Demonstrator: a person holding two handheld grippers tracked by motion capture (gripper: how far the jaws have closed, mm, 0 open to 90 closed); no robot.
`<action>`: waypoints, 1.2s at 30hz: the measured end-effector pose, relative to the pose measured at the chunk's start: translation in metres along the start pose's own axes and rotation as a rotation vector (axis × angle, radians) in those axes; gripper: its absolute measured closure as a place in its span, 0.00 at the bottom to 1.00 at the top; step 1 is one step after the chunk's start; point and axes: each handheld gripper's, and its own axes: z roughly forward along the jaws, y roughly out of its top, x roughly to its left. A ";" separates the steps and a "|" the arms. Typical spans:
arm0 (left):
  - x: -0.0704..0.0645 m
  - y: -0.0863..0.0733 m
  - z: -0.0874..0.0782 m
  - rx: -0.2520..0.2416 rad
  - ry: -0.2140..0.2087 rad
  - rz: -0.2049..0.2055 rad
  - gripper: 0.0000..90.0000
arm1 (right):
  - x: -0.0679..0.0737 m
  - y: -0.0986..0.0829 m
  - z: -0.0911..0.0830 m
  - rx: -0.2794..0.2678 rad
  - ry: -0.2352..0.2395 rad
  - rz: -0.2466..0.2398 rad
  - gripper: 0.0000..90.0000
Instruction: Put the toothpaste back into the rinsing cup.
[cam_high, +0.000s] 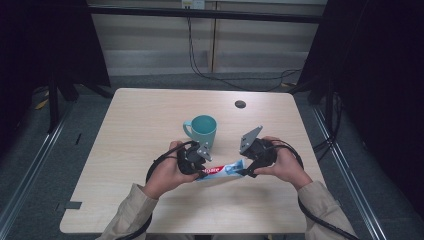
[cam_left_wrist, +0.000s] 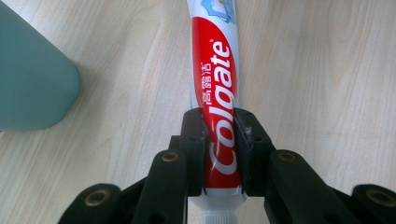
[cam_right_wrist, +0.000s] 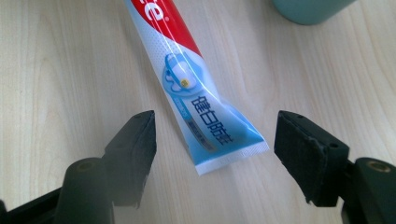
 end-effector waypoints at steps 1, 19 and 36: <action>0.000 0.000 0.000 -0.002 0.000 0.001 0.84 | 0.000 0.001 0.002 -0.005 0.003 -0.004 0.33; 0.001 0.003 0.006 -0.024 -0.030 0.006 0.82 | 0.010 0.013 0.047 0.086 0.075 -0.145 0.71; -0.001 0.000 0.019 0.028 0.001 0.082 0.61 | 0.017 0.029 0.018 0.108 0.057 -0.227 0.83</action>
